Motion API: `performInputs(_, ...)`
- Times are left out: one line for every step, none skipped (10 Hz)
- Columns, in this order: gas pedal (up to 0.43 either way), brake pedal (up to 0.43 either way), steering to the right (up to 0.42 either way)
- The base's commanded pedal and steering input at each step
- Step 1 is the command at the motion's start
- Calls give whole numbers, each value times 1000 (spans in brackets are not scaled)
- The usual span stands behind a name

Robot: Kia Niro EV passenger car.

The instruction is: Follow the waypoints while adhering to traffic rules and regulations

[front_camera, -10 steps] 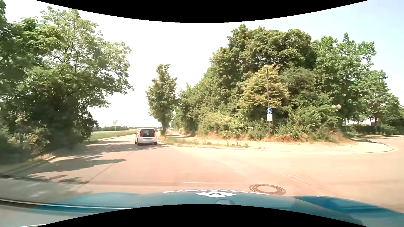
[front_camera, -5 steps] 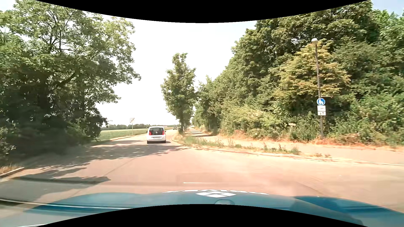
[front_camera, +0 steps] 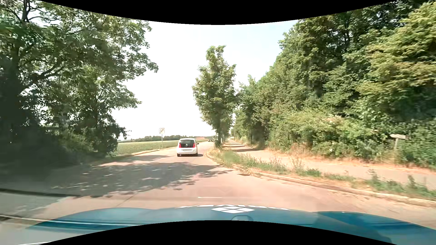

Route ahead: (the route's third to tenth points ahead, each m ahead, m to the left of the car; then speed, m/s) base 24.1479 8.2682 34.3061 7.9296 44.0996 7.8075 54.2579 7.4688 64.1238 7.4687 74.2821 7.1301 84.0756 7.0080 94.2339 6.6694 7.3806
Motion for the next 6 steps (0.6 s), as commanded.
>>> performInputs(98,0,-137)
performInputs(98,0,-131)
performInputs(98,0,-128)
performInputs(98,0,-123)
performInputs(98,0,-119)
performInputs(98,0,-112)
